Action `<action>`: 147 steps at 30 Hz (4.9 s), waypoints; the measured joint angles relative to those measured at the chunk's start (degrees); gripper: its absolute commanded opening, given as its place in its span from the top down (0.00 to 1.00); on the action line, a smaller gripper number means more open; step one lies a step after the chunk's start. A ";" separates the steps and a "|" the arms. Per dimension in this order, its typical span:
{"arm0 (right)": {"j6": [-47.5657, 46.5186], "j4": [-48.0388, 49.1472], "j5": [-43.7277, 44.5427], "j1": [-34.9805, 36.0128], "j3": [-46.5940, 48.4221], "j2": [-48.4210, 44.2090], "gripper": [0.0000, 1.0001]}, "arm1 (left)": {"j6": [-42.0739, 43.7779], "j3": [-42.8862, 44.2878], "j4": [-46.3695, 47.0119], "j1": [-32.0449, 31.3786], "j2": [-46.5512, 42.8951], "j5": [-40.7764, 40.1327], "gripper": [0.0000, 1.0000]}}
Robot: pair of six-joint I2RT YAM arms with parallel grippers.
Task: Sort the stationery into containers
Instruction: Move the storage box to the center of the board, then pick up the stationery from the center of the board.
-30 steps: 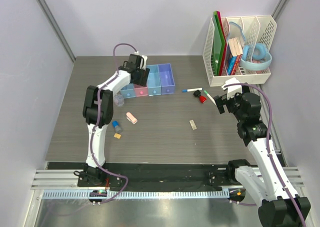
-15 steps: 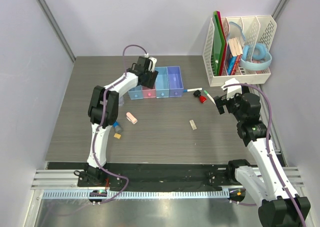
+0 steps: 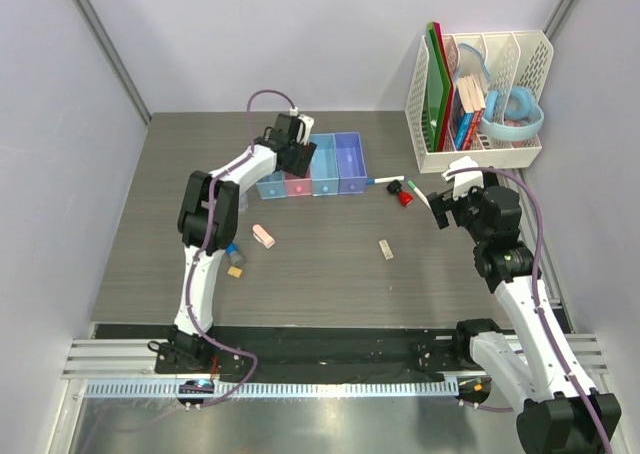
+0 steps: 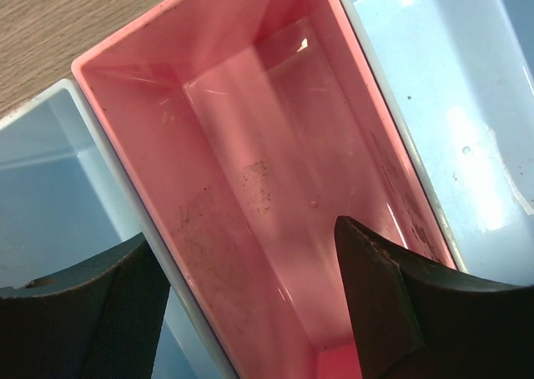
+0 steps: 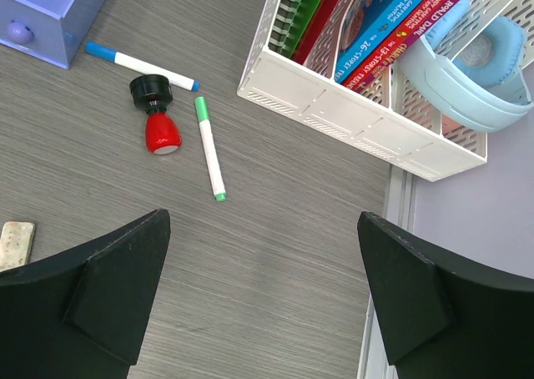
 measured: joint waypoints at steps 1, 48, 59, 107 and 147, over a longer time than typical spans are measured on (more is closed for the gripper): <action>0.00 0.00 0.00 0.00 0.00 0.00 0.00 | 0.07 0.00 0.07 0.00 0.00 -0.11 0.23; -0.68 -4.02 -5.40 0.00 0.02 -0.66 0.00 | 7.98 -26.95 -11.87 12.76 -30.45 4.42 0.08; -0.70 -4.24 -5.53 0.00 0.02 -0.66 0.00 | 8.44 -27.04 -10.91 13.99 -27.54 5.29 0.12; 1.46 -8.09 -10.91 0.00 5.49 1.51 0.00 | 7.91 -27.06 -10.32 15.43 -25.44 12.81 0.87; 93.18 65.94 -69.46 9.49 29.05 52.43 0.00 | -23.19 -53.77 29.83 9.92 -69.79 51.63 1.00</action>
